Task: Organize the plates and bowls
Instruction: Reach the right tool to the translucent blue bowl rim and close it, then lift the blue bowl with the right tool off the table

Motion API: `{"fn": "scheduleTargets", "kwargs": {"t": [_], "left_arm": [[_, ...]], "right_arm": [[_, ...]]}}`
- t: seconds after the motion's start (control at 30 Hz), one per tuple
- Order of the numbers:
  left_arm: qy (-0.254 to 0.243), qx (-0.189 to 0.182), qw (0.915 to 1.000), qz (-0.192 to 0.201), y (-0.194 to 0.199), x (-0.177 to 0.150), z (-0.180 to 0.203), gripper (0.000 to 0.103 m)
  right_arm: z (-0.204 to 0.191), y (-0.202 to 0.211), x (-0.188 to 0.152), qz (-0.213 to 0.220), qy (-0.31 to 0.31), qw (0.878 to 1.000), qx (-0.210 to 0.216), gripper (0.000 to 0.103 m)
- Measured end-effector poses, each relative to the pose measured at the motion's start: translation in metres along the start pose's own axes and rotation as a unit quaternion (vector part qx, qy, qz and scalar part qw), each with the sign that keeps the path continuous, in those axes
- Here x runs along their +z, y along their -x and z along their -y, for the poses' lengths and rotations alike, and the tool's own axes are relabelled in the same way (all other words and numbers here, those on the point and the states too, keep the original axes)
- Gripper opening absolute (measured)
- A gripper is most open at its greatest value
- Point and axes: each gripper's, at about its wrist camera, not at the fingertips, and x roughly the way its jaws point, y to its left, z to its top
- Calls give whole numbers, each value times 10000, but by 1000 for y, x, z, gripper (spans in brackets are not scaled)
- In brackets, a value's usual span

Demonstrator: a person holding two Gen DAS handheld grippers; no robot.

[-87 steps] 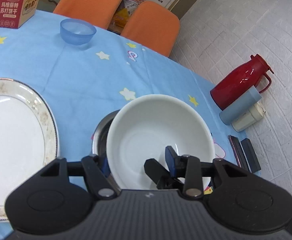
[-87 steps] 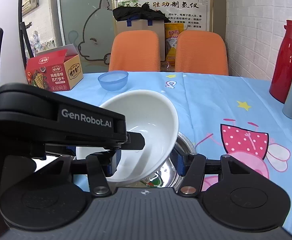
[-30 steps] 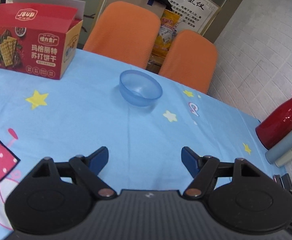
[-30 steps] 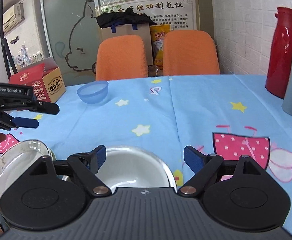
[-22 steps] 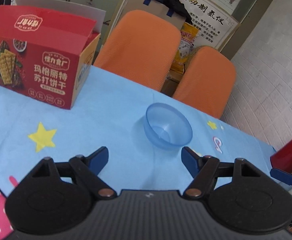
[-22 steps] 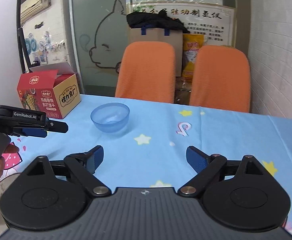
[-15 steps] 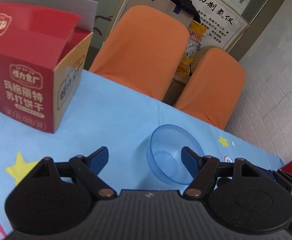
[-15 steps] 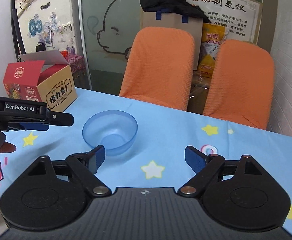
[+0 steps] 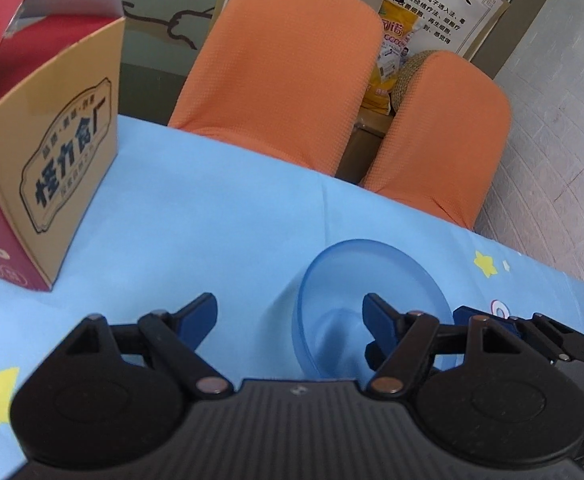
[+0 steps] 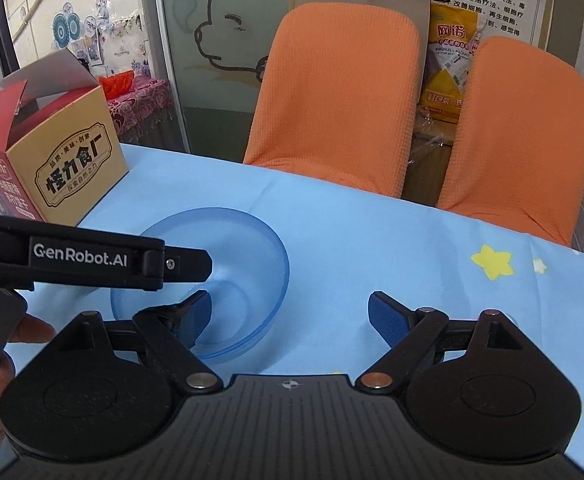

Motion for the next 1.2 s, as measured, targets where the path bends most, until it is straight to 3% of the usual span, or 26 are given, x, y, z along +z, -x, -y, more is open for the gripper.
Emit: {"fn": "scheduleTargets", "kwargs": {"t": [0.27, 0.63, 0.73, 0.77, 0.87, 0.97, 1.2], "left_arm": [[-176, 111, 9998, 11, -4, 0, 3, 74], [-86, -66, 9999, -27, 1, 2, 1, 73], [-114, -163, 9998, -61, 1, 0, 2, 68], [-164, -179, 9997, -41, 1, -2, 4, 67], [-157, -307, 9994, -103, -1, -5, 5, 44], [-158, -358, 9991, -133, -3, -7, 9, 34], [-344, -235, 9991, 21, 27, -16, 25, 34]], "right_arm": [[1, -10, -4, -194, -3, 9998, 52, 103], [-7, -2, 5, -160, 66, 9998, 115, 103], [-14, -4, 3, -251, 153, 9995, 133, 103], [-15, -4, 3, -276, 161, 9994, 144, 101], [-16, -6, 3, -333, 137, 9991, 238, 73], [-19, -6, 3, -327, 122, 9989, 312, 60], [-33, 13, -1, -243, 280, 9990, 255, 58]]}}
